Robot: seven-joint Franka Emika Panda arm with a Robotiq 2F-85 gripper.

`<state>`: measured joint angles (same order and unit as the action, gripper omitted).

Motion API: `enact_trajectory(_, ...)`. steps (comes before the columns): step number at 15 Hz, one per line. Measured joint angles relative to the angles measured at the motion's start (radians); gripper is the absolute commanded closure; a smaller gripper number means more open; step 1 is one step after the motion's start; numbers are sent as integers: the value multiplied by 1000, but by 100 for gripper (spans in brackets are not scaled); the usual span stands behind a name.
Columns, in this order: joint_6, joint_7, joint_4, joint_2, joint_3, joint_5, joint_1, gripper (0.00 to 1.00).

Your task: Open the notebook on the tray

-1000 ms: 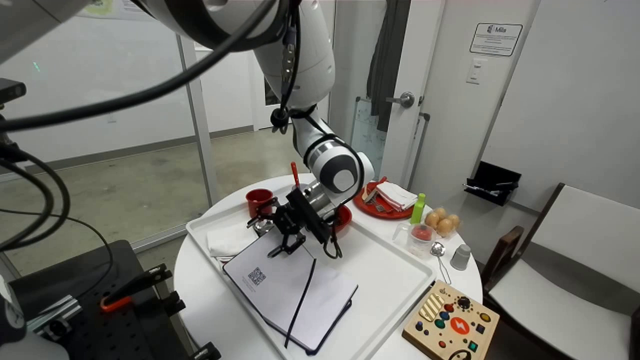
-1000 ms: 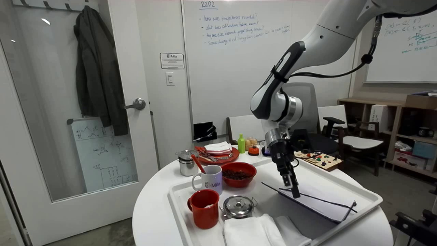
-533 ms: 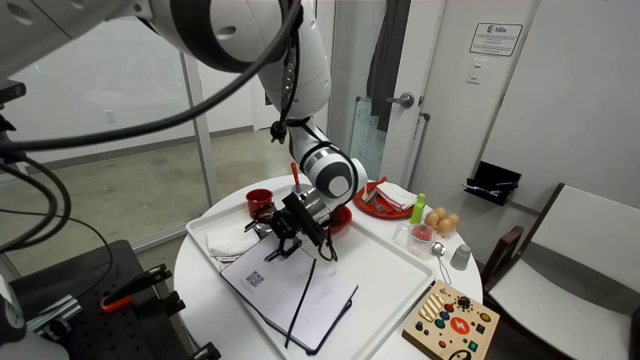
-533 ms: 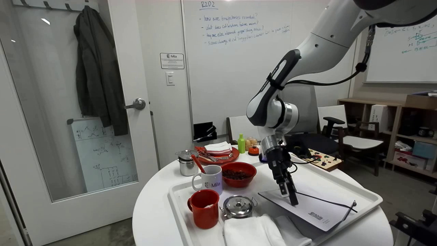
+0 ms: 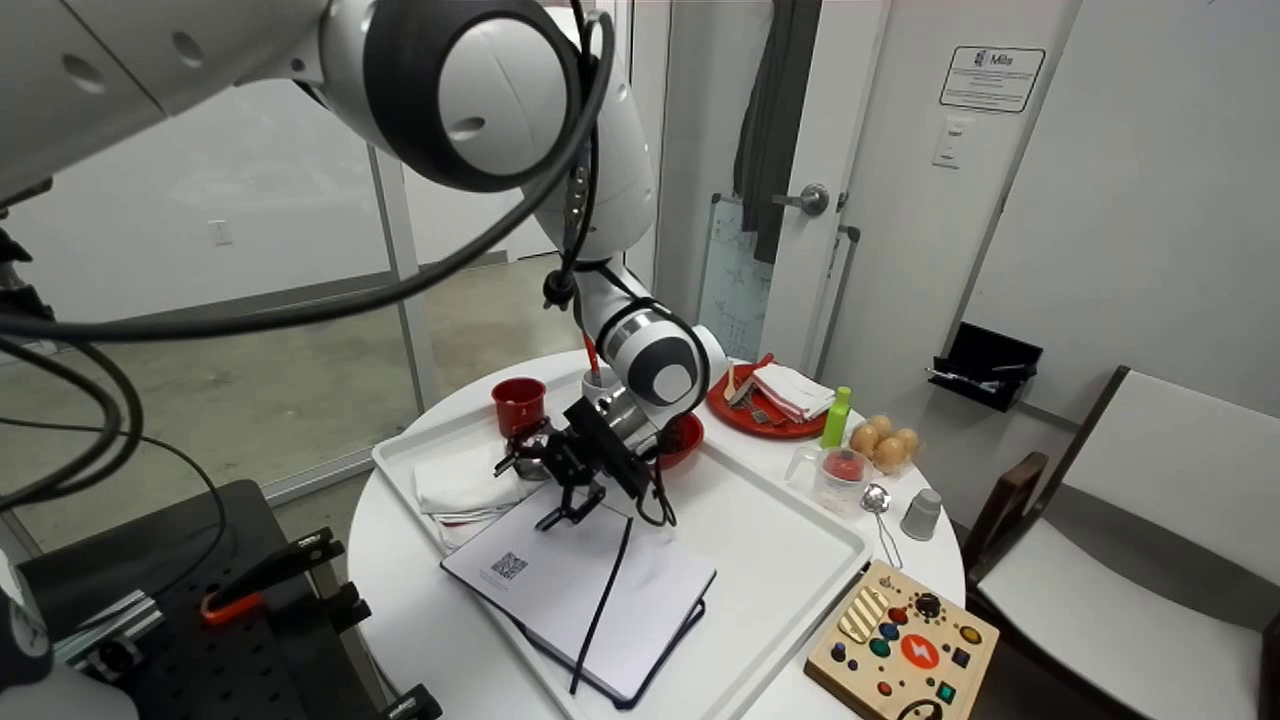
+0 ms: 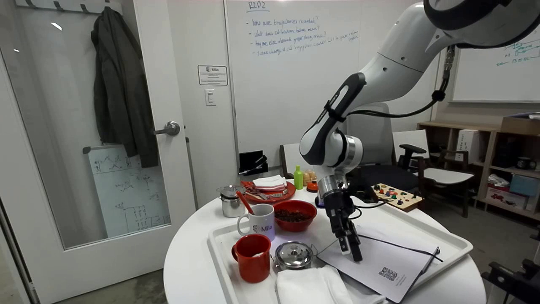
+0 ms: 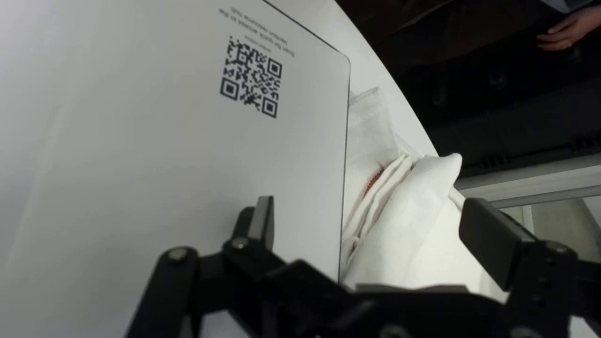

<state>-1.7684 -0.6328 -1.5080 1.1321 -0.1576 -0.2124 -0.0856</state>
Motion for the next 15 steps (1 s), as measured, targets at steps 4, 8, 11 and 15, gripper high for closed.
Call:
enact_trajectory(4,-15,30,27,20,0,6,5,0)
enact_trajectory(8,-42,74,47,38,2,18,7,0)
enact_trajectory(11,-42,107,61,45,2,20,7,0)
enact_trajectory(15,-42,132,71,48,3,23,6,0)
